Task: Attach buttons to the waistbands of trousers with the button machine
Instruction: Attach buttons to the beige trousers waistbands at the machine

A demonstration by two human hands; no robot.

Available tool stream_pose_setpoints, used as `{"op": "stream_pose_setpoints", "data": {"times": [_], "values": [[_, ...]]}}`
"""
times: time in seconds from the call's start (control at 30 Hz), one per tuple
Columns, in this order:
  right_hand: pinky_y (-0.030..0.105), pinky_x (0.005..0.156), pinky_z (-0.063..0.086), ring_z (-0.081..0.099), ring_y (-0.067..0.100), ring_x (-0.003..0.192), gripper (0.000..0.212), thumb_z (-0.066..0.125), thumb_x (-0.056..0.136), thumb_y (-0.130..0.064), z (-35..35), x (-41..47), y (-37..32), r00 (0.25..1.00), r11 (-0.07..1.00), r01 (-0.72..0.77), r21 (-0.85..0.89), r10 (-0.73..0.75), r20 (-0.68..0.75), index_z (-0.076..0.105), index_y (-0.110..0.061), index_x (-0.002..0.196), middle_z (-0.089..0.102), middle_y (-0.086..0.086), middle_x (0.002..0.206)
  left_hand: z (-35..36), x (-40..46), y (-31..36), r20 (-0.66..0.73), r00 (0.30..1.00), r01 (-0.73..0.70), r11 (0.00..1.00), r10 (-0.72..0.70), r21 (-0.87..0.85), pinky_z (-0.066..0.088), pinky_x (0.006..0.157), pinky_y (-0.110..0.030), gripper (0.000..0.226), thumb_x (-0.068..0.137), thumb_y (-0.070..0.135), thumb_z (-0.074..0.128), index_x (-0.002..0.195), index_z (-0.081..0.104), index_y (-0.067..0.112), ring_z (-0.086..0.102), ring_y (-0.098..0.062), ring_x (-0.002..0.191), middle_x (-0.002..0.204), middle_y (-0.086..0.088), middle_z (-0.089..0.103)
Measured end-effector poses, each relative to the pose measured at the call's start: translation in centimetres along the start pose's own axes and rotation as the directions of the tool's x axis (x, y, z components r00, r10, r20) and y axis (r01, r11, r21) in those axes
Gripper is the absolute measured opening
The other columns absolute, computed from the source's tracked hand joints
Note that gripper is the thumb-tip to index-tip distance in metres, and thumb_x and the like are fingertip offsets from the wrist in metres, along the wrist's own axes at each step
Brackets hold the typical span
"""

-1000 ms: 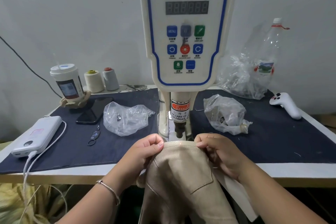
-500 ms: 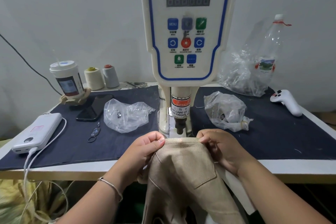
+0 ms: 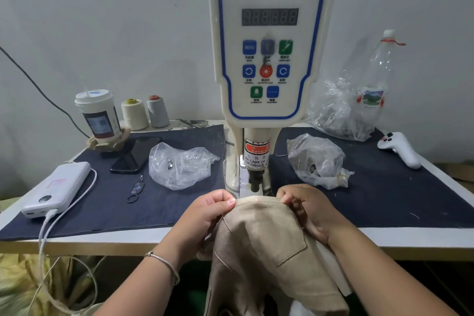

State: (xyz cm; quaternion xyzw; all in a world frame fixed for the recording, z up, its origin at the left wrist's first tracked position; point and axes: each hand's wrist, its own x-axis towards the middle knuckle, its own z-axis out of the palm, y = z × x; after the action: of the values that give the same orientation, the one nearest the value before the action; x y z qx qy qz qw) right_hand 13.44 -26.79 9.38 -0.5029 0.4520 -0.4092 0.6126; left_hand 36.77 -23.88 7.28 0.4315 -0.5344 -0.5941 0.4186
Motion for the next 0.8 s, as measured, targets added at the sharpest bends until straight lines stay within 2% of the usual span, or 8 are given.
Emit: {"op": "stream_pose_setpoints", "data": {"times": [0.13,0.23,0.37,0.47,0.6,0.8], "values": [[0.017,0.038,0.018,0.015,0.009,0.049,0.029,0.047,0.069,0.0,0.17,-0.1,-0.28,1.0,1.0,-0.006,-0.001,0.006,-0.016,0.042,-0.015,0.045,0.021,0.0,0.054,-0.11,0.1,-0.17,0.004,1.0,-0.013,1.0,0.013,-0.001,0.011,0.047,-0.036,0.02,0.086,0.035,0.064,0.078,0.058,0.017,0.029,-0.016,0.051,0.062,-0.007,0.041],[0.018,0.039,0.018,0.015,0.009,0.048,0.03,0.047,0.068,0.001,0.24,-0.23,-0.33,1.0,1.0,-0.006,-0.004,0.006,-0.028,0.043,-0.016,0.044,0.021,0.0,0.053,-0.18,0.07,-0.26,0.022,1.0,-0.02,1.0,0.02,-0.001,0.014,0.044,-0.028,0.02,0.086,0.035,0.064,0.079,0.058,0.017,0.029,-0.014,0.049,0.062,-0.007,0.041],[0.021,0.043,0.015,0.012,0.014,0.055,0.028,0.047,0.067,0.001,0.39,-0.38,-0.37,0.999,1.0,0.004,0.003,-0.004,-0.035,0.042,-0.014,0.045,0.021,0.002,0.058,-0.07,0.08,-0.19,0.007,0.999,-0.039,0.999,0.039,0.011,0.011,0.05,-0.037,0.019,0.086,0.034,0.063,0.078,0.059,0.017,0.03,-0.015,0.053,0.063,-0.006,0.042],[0.026,0.048,0.011,0.009,0.019,0.06,0.03,0.047,0.068,0.001,0.49,-0.44,-0.49,0.999,1.0,-0.001,-0.001,0.001,-0.043,0.043,-0.015,0.043,0.02,0.002,0.06,-0.06,0.03,-0.15,0.006,0.999,-0.034,0.999,0.034,0.014,0.012,0.048,-0.034,0.019,0.086,0.034,0.063,0.077,0.059,0.018,0.03,-0.015,0.051,0.063,-0.006,0.042],[0.019,0.041,0.015,0.014,0.01,0.051,0.033,0.046,0.07,0.002,0.37,-0.46,-0.52,0.999,1.0,-0.009,0.001,0.009,-0.037,0.043,-0.016,0.043,0.021,0.001,0.057,-0.03,0.0,-0.09,-0.001,0.999,-0.037,0.999,0.037,0.018,0.013,0.051,-0.037,0.019,0.086,0.033,0.062,0.077,0.059,0.017,0.032,-0.016,0.053,0.065,-0.008,0.042],[0.016,0.036,0.023,0.022,0.006,0.041,0.031,0.046,0.071,0.002,0.09,-0.41,-0.29,1.0,1.0,-0.008,0.022,0.008,0.0,0.043,-0.015,0.045,0.026,-0.002,0.049,0.11,-0.11,0.0,-0.014,1.0,-0.024,1.0,0.024,0.001,0.011,0.052,-0.042,0.019,0.086,0.033,0.063,0.078,0.058,0.016,0.029,-0.017,0.056,0.067,-0.008,0.039]]}}
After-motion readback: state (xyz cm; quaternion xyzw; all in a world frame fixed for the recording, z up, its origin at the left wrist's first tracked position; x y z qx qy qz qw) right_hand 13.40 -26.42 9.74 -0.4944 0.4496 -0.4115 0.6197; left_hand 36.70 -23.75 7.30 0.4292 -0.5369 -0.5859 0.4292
